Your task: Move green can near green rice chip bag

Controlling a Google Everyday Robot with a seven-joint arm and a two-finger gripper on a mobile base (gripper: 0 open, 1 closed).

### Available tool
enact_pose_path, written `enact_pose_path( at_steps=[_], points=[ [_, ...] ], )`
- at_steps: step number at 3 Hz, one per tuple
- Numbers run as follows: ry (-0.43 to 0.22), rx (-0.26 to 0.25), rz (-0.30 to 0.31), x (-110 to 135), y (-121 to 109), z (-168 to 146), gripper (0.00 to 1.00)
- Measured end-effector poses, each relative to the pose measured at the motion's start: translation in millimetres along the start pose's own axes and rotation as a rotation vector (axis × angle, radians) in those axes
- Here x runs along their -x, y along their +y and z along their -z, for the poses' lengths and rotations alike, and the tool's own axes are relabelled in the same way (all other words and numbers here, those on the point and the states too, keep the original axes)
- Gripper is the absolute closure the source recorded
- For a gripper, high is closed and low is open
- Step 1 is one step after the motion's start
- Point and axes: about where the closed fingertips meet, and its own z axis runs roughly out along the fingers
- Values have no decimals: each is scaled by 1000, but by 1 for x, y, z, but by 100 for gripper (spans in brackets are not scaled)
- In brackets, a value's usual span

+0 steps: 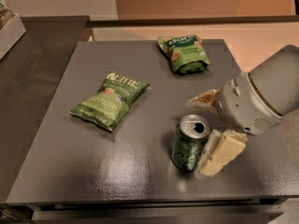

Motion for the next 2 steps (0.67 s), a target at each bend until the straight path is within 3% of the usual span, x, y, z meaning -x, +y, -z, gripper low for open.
enact_pose_path(
  at_steps=[2],
  points=[
    [-31, -6, -29, 4, -4, 2, 64]
  ],
)
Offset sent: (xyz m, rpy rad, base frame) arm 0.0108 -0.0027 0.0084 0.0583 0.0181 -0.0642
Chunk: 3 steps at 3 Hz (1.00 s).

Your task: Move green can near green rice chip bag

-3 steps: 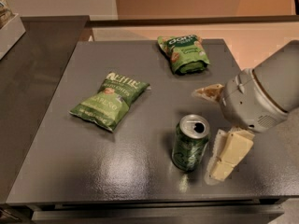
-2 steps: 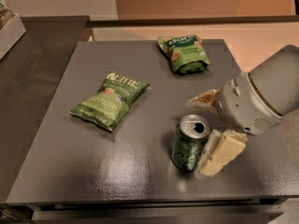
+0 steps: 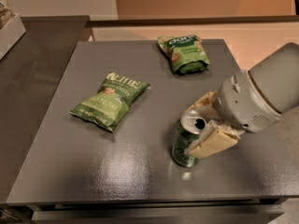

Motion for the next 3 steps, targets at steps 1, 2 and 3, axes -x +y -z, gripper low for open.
enact_pose_path(
  at_steps=[1, 2, 3],
  points=[
    [-13, -66, -62, 2, -18, 15, 88],
    [-35, -160, -134, 4, -48, 39, 100],
    [-45, -255, -208, -2, -96, 60, 100]
  ],
)
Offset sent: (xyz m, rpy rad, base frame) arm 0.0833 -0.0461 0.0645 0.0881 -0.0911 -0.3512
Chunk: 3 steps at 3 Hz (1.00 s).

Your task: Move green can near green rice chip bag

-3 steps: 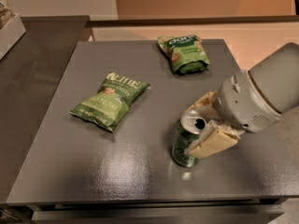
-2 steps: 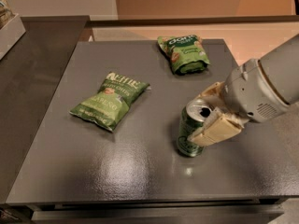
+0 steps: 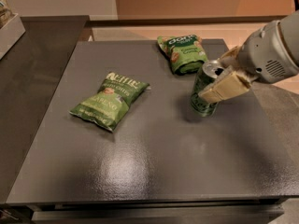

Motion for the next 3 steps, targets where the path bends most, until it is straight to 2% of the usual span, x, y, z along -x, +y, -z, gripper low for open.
enact_pose_path(
  at_steps=[1, 3],
  points=[
    [18, -42, -43, 5, -35, -7, 100],
    [63, -58, -99, 6, -90, -35, 100]
  ],
)
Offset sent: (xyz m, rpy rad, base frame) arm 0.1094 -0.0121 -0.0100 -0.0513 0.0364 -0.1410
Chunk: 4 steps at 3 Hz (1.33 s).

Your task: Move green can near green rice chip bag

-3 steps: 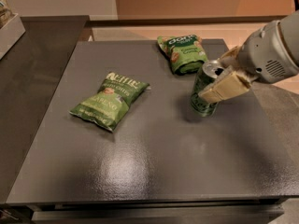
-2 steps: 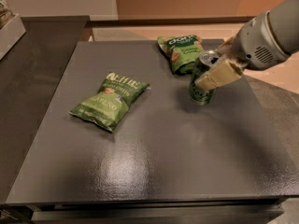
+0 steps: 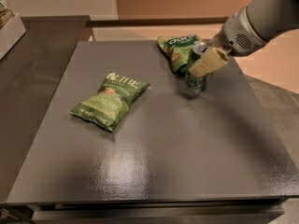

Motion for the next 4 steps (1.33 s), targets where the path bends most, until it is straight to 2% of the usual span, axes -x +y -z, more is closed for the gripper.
enact_pose_path(
  at_steps=[1, 2, 4],
  points=[
    [8, 0, -36, -2, -20, -12, 100],
    [14, -1, -72, -6, -36, -21, 83],
    [16, 9, -129, -22, -50, -36, 36]
  ],
)
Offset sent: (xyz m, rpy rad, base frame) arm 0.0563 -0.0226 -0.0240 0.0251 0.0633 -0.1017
